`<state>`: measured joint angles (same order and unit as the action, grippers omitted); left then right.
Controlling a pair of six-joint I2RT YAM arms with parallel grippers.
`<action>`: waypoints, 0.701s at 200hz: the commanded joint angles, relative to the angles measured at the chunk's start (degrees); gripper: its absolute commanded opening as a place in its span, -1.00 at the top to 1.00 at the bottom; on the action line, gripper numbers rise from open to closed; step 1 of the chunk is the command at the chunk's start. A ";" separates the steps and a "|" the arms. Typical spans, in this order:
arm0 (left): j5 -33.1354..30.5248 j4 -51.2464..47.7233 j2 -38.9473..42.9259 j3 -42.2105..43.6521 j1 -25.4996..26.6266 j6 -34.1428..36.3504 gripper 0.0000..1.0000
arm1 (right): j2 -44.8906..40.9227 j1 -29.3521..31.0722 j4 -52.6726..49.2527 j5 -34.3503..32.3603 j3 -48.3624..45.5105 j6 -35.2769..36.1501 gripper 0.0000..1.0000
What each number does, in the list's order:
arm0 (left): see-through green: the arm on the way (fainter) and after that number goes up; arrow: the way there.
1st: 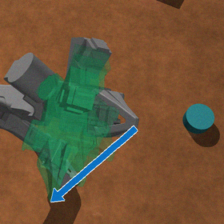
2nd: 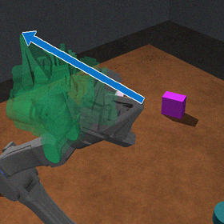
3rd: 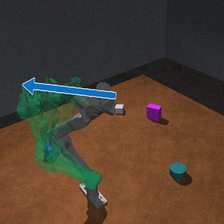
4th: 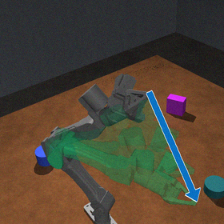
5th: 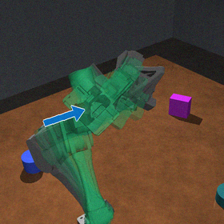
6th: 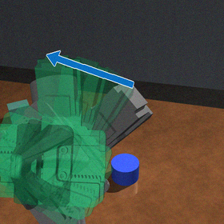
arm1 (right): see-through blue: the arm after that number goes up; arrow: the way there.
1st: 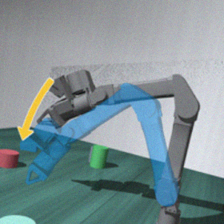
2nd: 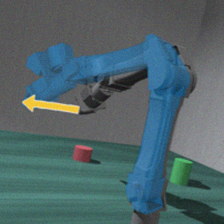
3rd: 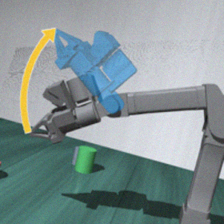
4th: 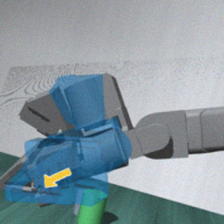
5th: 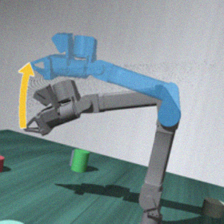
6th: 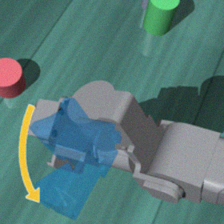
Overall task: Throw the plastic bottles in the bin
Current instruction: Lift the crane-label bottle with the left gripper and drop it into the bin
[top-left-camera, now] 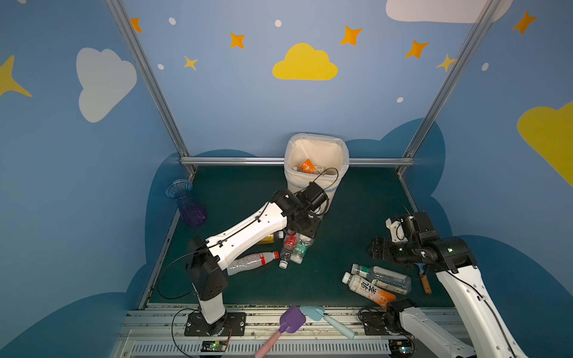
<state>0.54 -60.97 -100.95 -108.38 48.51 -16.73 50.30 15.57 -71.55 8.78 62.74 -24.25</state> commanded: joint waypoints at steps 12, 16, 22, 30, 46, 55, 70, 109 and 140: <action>-1.98 6.04 -5.42 -24.68 -7.49 5.23 -0.09 | 0.54 -0.02 1.06 2.89 3.47 -0.96 -0.74; -1.55 7.05 -7.57 -28.27 -8.45 5.92 -0.08 | 0.50 -0.01 1.31 3.06 3.57 -1.15 -0.74; -0.76 8.19 -11.38 -34.62 -9.81 6.95 -0.09 | 0.50 -0.01 1.56 3.24 3.81 -1.19 -0.74; -0.42 8.64 -17.51 -44.53 -11.60 7.75 -0.15 | 0.58 -0.02 1.46 3.27 4.28 -1.11 -0.74; -0.41 8.13 -29.99 -64.91 -14.34 7.50 -0.99 | 0.74 -0.02 0.38 2.76 5.08 -0.92 -0.74; -1.24 7.61 -33.67 -71.82 -15.37 6.63 -1.00 | 0.55 -0.02 -0.17 2.57 5.28 -0.86 -0.74; -2.31 8.38 -28.94 -64.91 -16.19 5.86 -1.00 | -0.38 0.01 -0.67 2.03 4.96 -1.18 -0.74; -6.15 13.05 -3.39 -31.36 -13.78 10.12 -1.00 | -1.72 0.03 -1.58 0.66 3.71 -0.79 -0.74; -8.35 13.35 11.83 -12.27 -12.95 7.90 -1.00 | -0.25 -0.02 -2.16 1.19 3.54 1.43 -0.73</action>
<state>-4.73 -50.30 -102.32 -128.90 35.22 -8.45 49.06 15.57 -72.03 10.17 66.54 -24.67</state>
